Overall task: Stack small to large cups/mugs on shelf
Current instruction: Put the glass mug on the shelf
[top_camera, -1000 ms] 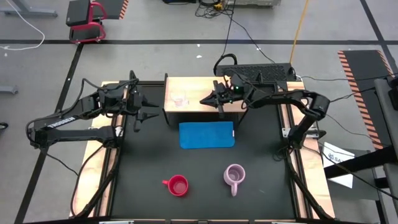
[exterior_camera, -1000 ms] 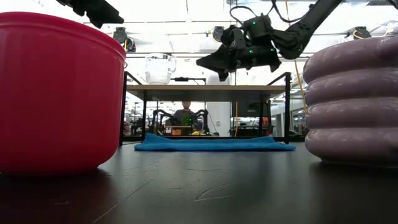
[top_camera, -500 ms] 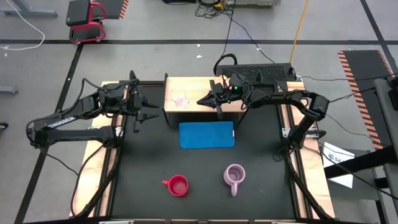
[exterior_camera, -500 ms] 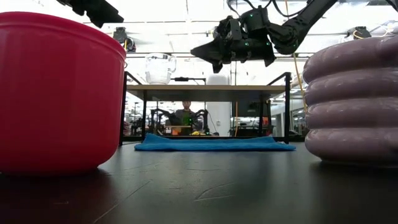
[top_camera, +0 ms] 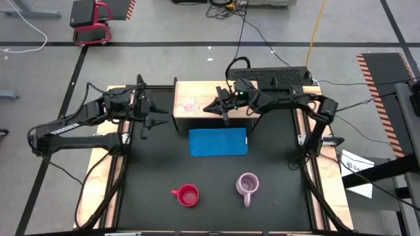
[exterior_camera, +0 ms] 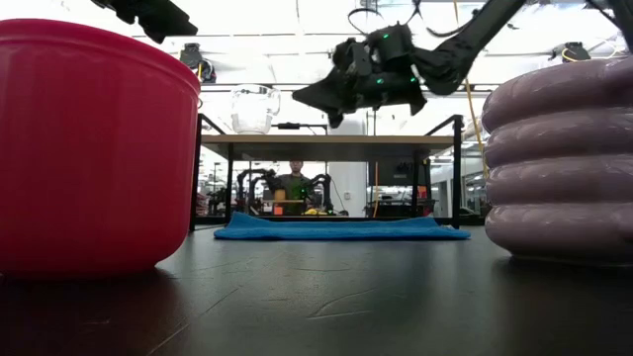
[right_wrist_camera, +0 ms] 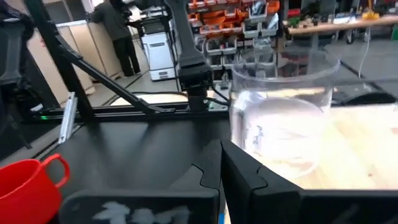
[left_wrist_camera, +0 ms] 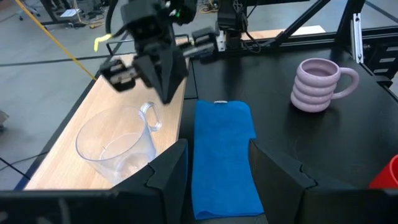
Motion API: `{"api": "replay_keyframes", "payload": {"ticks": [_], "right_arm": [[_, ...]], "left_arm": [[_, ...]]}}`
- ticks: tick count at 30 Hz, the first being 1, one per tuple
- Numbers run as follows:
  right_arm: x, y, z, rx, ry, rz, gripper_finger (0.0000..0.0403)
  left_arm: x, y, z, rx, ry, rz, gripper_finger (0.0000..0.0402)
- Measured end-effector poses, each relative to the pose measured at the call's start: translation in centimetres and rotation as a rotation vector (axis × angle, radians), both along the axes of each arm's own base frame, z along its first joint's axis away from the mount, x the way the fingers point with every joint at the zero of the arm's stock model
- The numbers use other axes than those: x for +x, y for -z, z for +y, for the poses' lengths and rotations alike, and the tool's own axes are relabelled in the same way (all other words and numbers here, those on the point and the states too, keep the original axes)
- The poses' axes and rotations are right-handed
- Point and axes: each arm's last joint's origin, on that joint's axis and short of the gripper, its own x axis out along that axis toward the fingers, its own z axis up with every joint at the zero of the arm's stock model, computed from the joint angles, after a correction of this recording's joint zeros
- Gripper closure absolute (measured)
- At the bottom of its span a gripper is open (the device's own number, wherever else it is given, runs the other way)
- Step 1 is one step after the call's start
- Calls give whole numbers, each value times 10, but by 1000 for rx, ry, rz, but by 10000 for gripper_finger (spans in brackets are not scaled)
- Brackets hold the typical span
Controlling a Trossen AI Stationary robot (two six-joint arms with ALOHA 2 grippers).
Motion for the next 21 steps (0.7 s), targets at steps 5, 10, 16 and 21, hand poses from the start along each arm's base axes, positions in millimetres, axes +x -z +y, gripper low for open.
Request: {"api": "replay_keyframes", "payload": {"ticks": [5, 10, 16, 21], "right_arm": [[5, 1, -6, -7, 7, -3, 403], [1, -4, -15, -17, 35, -40, 403], [5, -3, -14, -28, 54, -40, 403], [10, -6, -5, -43, 29, -50, 403]], "left_arm": [[-1, 1, 0, -19, -5, 15, 229], [-2, 5, -1, -28, -3, 49, 229], [-2, 4, -1, -5, 7, 46, 229], [-2, 4, -1, -2, 8, 42, 229]]}}
